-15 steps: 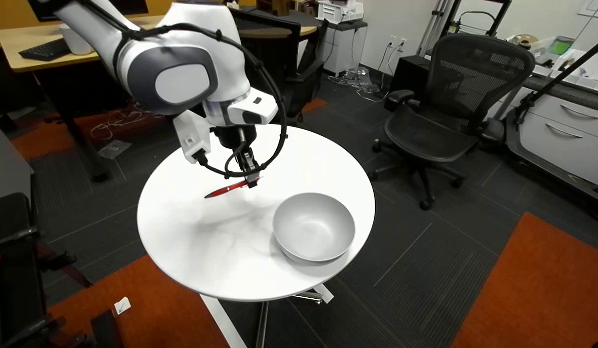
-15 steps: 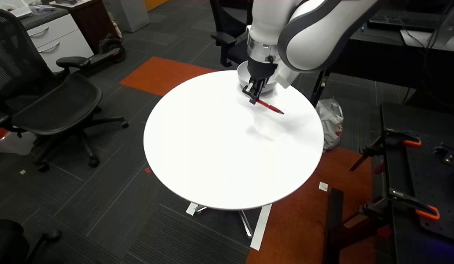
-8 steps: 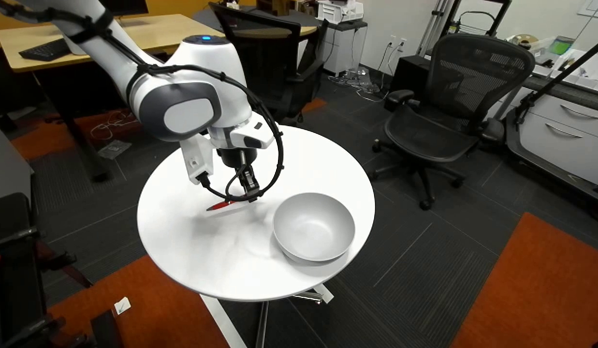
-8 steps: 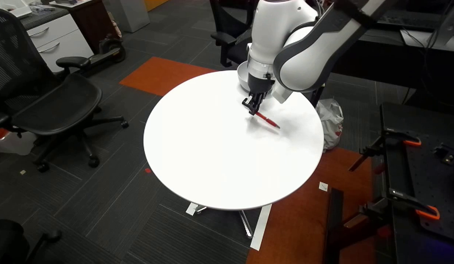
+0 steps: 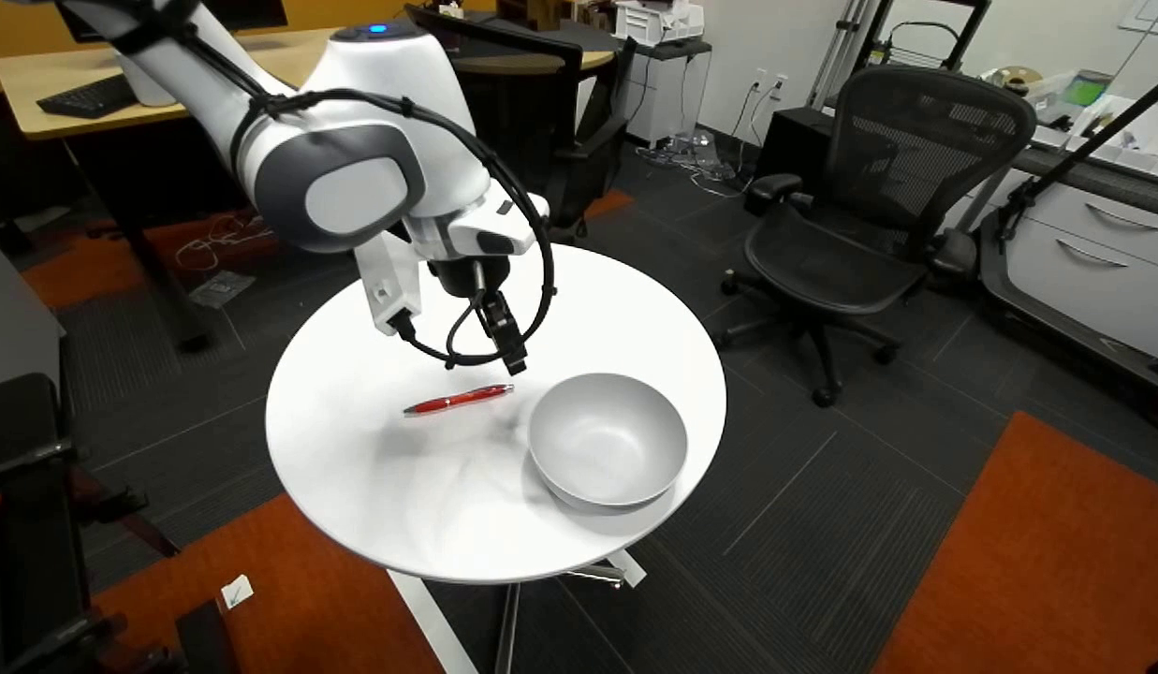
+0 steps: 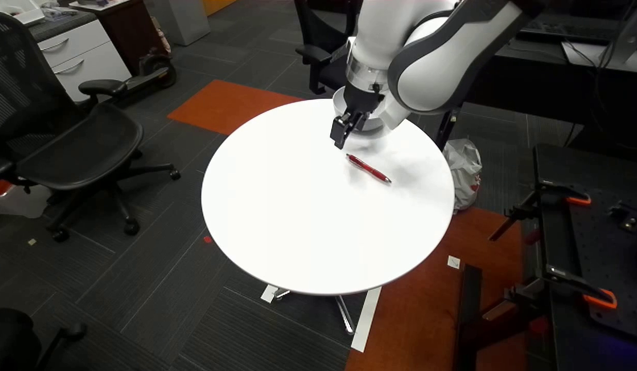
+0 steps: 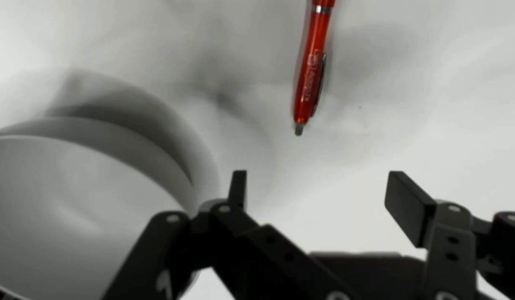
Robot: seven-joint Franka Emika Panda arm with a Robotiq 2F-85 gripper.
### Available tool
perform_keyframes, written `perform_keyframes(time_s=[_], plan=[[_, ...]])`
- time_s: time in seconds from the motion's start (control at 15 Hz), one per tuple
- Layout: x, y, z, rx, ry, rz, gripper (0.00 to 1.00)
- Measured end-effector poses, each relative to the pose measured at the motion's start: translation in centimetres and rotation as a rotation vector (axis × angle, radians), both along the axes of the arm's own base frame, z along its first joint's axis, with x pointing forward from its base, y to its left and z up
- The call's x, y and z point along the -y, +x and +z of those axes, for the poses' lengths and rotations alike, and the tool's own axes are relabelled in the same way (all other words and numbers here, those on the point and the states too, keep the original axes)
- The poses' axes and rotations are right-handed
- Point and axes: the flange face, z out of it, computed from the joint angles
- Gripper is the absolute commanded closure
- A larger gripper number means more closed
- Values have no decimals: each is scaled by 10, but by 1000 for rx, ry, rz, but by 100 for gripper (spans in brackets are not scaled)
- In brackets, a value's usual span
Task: Pick up the pen and put it in the bowl, remove the pen from the bowl and put it back on the table
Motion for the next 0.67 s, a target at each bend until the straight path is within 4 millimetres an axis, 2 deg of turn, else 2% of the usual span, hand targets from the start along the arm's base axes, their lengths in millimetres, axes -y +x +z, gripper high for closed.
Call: perform_keyframes(time_s=[0.33, 0.67], plan=[[4, -15, 47, 59, 9, -14, 0], [6, -27, 66, 76, 13, 2, 0]])
